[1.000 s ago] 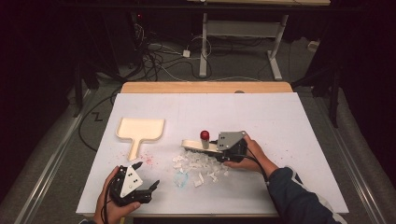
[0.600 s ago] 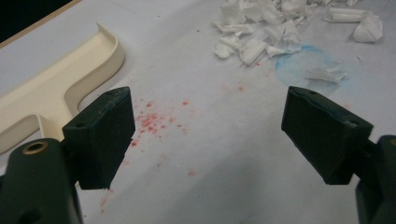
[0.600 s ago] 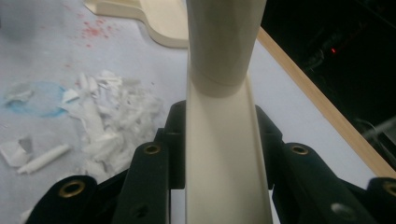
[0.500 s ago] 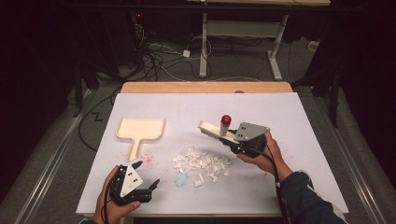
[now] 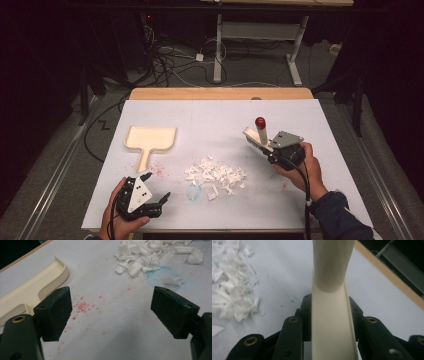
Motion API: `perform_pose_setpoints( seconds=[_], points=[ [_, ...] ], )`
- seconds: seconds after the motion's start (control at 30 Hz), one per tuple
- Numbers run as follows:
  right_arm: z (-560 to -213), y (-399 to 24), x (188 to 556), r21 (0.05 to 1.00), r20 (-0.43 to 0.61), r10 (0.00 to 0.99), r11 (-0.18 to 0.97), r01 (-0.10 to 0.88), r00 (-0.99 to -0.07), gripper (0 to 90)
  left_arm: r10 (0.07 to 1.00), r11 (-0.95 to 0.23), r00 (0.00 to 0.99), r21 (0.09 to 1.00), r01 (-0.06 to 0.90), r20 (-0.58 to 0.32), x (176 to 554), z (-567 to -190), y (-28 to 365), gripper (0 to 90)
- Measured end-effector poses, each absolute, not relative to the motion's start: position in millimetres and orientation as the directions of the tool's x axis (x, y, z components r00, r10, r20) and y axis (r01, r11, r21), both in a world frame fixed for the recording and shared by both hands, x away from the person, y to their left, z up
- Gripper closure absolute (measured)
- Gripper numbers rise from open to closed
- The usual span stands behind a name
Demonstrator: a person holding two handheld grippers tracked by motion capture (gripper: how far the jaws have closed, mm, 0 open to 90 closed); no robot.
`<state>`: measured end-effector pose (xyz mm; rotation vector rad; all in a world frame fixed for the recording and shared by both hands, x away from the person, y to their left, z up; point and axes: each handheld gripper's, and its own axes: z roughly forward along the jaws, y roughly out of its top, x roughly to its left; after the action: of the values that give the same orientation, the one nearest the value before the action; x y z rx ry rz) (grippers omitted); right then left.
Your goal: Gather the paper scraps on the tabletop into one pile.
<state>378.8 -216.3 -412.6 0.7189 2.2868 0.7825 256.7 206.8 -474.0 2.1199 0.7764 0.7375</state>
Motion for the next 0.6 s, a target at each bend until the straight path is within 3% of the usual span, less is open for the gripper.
perform_pose_setpoints(
  seconds=[0.23, 0.43, 0.6],
  points=[
    [-429, -205, 367, 0.645, -0.328, 0.618, 0.699, 0.310, -0.714, 67.7, 0.716, -0.535, 0.653, 0.796, 0.284, 0.248, 257, -474, 207, 16.6],
    [-426, -172, 342, 0.700, -0.247, 0.544, 0.673, 0.240, -0.802, 67.8, 0.715, -0.533, 0.657, 0.794, 0.291, 0.239, 256, -474, 206, 16.5],
    [-413, -167, 333, 0.747, -0.254, 0.540, 0.636, 0.192, -0.802, 67.8, 0.717, -0.528, 0.656, 0.797, 0.292, 0.235, 256, -474, 207, 16.6]
  ],
)
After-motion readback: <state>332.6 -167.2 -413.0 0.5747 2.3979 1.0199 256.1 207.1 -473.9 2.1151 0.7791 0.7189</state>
